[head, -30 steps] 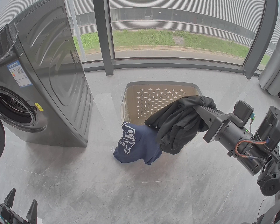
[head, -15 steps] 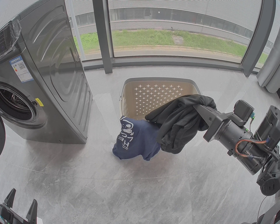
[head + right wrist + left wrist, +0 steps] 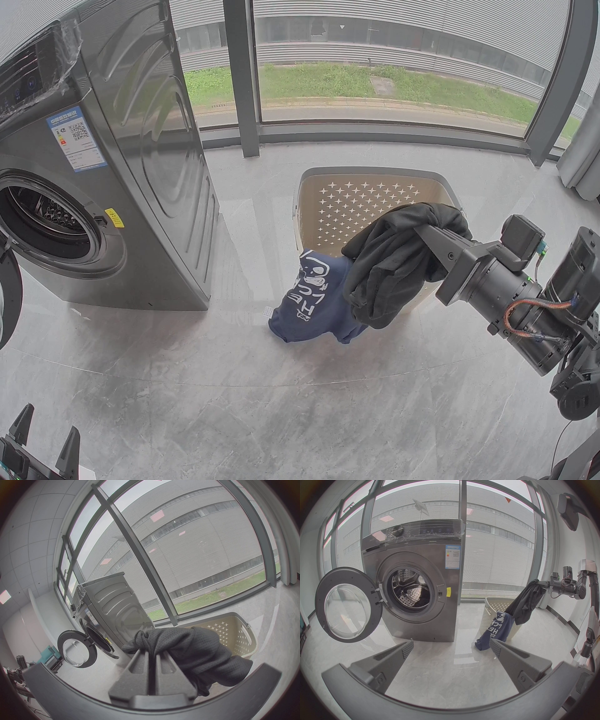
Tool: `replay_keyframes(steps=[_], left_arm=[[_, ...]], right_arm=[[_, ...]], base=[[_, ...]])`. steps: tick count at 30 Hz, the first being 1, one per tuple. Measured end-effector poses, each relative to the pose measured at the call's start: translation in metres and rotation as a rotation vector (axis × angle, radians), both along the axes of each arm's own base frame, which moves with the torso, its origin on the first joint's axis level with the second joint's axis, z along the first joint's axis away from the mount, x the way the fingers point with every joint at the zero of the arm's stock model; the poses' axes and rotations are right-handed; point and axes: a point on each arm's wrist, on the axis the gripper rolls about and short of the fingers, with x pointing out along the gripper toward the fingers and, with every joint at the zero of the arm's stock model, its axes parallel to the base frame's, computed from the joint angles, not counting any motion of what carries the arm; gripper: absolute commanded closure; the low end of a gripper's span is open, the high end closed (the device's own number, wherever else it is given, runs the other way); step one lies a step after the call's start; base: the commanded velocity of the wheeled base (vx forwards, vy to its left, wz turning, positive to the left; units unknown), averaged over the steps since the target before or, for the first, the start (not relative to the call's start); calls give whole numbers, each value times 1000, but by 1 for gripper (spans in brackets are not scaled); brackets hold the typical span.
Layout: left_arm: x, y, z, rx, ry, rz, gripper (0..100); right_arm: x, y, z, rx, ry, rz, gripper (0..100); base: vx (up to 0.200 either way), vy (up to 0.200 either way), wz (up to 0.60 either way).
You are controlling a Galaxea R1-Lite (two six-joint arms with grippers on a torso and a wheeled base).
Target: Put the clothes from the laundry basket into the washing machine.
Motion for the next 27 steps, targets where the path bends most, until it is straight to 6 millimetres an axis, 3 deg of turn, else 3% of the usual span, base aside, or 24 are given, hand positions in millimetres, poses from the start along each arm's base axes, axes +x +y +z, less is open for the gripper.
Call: replay_keyframes(steps=[4,18,27], left_arm=[[0,0,0,1,0,-1,0],[0,0,0,2,0,0,0],[0,0,0,1,1,-1,0]], right_arm=[[0,0,-1,-3,4,1,100],[0,-1,-2,-3,6,-1,100],[0,0,-2,-5,8,2,100]], base=[[0,0,0],[-200,0,0],[0,0,0]])
